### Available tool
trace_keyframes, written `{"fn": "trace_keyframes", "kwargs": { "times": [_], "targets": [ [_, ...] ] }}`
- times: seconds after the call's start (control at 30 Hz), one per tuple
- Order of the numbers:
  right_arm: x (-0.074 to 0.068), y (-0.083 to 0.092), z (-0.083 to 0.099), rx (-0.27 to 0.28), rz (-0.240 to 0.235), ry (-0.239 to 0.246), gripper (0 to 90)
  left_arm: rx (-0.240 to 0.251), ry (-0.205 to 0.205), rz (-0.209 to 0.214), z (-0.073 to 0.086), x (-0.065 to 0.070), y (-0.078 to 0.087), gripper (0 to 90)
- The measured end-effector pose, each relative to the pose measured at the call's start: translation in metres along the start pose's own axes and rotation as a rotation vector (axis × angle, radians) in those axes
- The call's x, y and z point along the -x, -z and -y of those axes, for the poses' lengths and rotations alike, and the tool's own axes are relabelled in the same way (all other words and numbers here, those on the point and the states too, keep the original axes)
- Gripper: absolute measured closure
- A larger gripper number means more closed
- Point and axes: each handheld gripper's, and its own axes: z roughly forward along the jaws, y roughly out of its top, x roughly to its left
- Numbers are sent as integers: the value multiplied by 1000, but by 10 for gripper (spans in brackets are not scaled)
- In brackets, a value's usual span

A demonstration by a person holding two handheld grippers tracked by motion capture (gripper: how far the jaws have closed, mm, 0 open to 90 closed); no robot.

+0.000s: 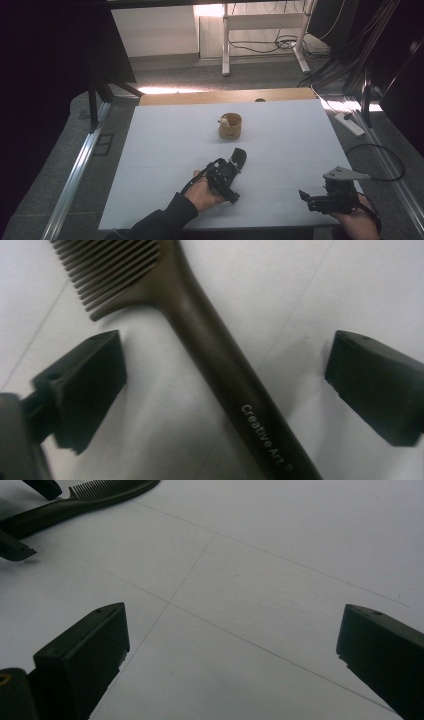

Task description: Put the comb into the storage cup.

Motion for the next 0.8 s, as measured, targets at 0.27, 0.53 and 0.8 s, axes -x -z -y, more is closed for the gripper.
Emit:
{"fn": "trace_keyframes", "kwargs": {
  "times": [0.27, 0.53, 0.8],
  "targets": [
    [0, 0, 0, 0, 0, 0, 12, 10, 5, -1, 2, -1, 8, 359],
    [0, 0, 0, 0, 0, 1, 12, 17, 41, -8, 4, -4, 11, 589],
    [0, 0, 0, 1, 0, 1, 12, 23, 62, 0, 6, -7, 12, 719]
  ]
}}
